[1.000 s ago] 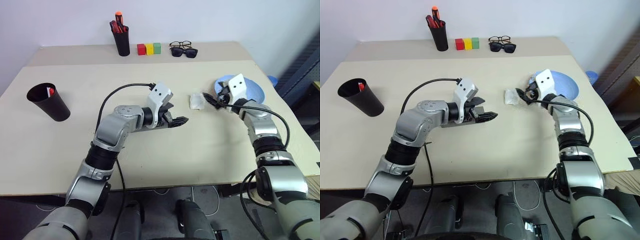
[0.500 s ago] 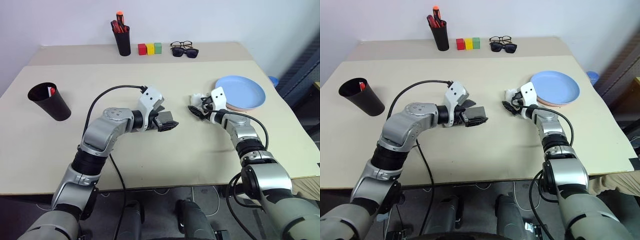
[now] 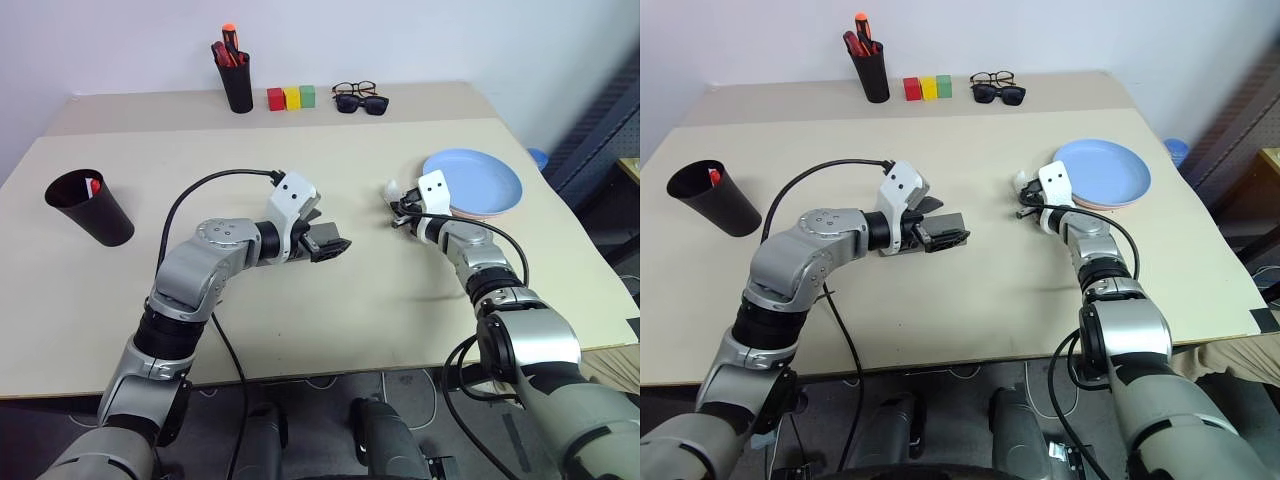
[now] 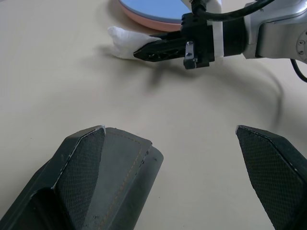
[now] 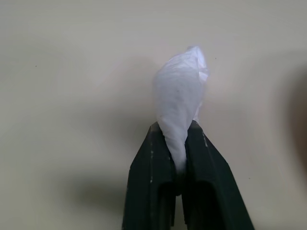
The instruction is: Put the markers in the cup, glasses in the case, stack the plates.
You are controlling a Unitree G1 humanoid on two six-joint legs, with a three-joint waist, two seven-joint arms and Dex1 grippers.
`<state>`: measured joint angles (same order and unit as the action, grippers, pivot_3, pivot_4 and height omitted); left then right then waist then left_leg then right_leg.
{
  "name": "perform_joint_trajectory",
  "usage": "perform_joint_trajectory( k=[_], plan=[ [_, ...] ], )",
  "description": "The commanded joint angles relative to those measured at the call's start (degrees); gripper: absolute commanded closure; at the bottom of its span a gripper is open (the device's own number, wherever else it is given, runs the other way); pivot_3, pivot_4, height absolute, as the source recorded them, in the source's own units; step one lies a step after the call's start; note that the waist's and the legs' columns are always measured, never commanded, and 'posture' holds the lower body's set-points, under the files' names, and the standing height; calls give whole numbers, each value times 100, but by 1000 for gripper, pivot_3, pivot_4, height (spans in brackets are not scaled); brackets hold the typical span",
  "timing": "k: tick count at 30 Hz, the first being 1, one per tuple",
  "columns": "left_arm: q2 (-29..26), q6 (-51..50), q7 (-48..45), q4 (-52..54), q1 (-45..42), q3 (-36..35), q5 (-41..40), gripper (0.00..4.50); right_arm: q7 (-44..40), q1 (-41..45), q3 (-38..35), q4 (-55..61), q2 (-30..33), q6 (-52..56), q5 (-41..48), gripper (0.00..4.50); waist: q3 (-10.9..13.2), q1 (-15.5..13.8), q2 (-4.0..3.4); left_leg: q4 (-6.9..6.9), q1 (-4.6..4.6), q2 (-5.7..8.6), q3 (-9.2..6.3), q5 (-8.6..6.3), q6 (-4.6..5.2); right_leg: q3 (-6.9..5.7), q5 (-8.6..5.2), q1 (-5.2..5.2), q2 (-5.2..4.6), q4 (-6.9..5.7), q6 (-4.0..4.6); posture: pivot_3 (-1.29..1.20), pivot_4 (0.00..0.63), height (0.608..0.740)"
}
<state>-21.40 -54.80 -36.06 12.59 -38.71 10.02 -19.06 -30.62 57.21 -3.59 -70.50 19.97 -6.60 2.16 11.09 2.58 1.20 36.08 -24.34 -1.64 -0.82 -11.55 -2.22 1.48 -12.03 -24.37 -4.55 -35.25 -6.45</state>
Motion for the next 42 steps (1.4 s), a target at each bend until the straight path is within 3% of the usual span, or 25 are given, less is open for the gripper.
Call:
perform_joint_trajectory(
  k=[1,9,15,23,26,32,33,40,42],
  plan=[
    [27,-8,69,278,12,-108,-109,0,75,197,-124,165,13,-345,28,4414,0,0,0,0,0,0,0,0,0,0,0,0,0,0,0,0,150,740],
    [106,216,-118,336,96,-30,-350,0,76,613,-516,521,393,-799,278,4414,2,-10,-4,0,-1,0,0,0,0,0,0,0,0,0,0,0,150,740],
    [489,877,-174,85,-21,-23,-359,0,527,827,-464,171,1031,-797,-25,4414,2,-35,-3,1,-4,1,1,0,0,0,-1,1,-2,7,2,0,150,740],
    [730,1194,24,-218,-230,-81,-236,0,610,678,-486,-171,1222,-628,-162,4414,4,30,-5,-4,3,1,1,0,1,1,-1,1,0,2,2,0,150,740],
    [719,1225,49,-268,-271,-73,-233,0,559,580,-493,-246,1248,-551,-198,3466,4,1,-5,-3,2,1,1,0,1,2,-1,1,-1,3,2,0,150,740],
    [703,1299,55,-335,-259,-76,-243,0,765,541,-461,-250,1324,-588,-319,372,4,-5,-6,1,-2,2,2,0,1,2,-1,1,-1,6,2,0,150,740],
    [724,1257,107,-318,-229,-101,-260,0,763,532,-462,-229,1361,-605,-332,89,4,-7,-6,1,-2,2,1,0,1,2,-1,1,-1,6,2,0,150,740],
    [608,1571,38,-228,24,98,-84,0,272,221,-499,111,1630,-732,-228,89,4,-5,-6,-2,-1,2,1,0,1,2,-1,1,-1,6,2,0,150,740],
    [511,1851,-43,-136,229,93,-10,0,-318,-150,-555,654,1683,-720,-1,89,4,-6,-6,-2,-1,2,1,0,1,2,-1,1,-1,7,2,0,150,740]
  ],
)
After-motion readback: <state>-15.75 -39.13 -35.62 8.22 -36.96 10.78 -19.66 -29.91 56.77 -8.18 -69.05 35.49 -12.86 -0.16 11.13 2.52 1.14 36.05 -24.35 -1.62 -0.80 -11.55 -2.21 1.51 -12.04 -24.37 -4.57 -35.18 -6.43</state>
